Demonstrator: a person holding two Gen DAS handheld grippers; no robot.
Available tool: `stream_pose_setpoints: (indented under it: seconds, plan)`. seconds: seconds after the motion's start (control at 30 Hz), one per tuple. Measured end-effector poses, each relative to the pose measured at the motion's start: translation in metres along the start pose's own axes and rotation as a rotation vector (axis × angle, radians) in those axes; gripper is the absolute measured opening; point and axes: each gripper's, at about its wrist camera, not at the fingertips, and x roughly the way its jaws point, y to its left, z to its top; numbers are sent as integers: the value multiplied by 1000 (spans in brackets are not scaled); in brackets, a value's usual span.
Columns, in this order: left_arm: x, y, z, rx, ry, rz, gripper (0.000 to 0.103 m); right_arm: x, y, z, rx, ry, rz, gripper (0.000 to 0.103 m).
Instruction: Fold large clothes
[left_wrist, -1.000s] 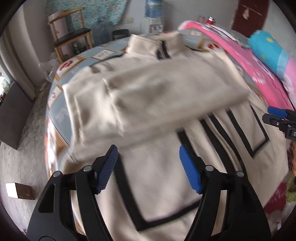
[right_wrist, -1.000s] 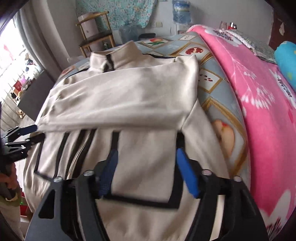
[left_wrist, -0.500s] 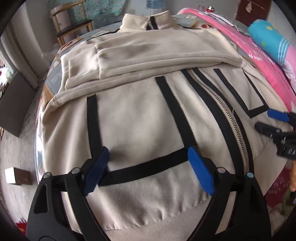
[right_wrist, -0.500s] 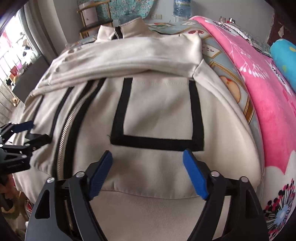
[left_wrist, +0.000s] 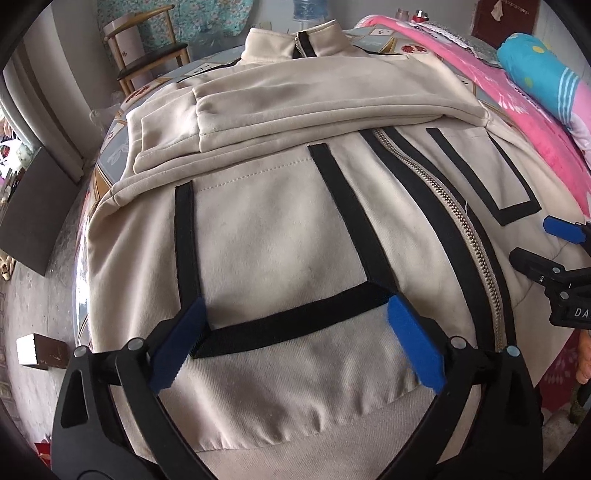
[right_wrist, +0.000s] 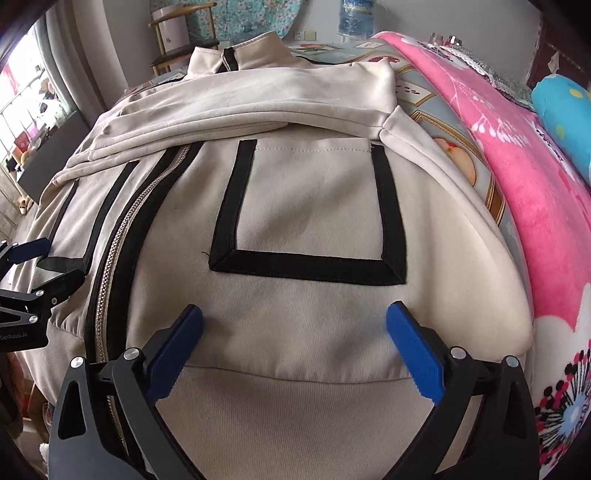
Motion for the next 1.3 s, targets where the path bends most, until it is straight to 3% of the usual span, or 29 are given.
stream_pose_setpoints:
  seconds: [0.97,1.3]
  plan:
    - [0,0,3,15,46,-13,95,1,0,1,4,15,-2,97]
    - [1,-1,4,13,59,0,97,-2,0,-5,2,-24,-1,97]
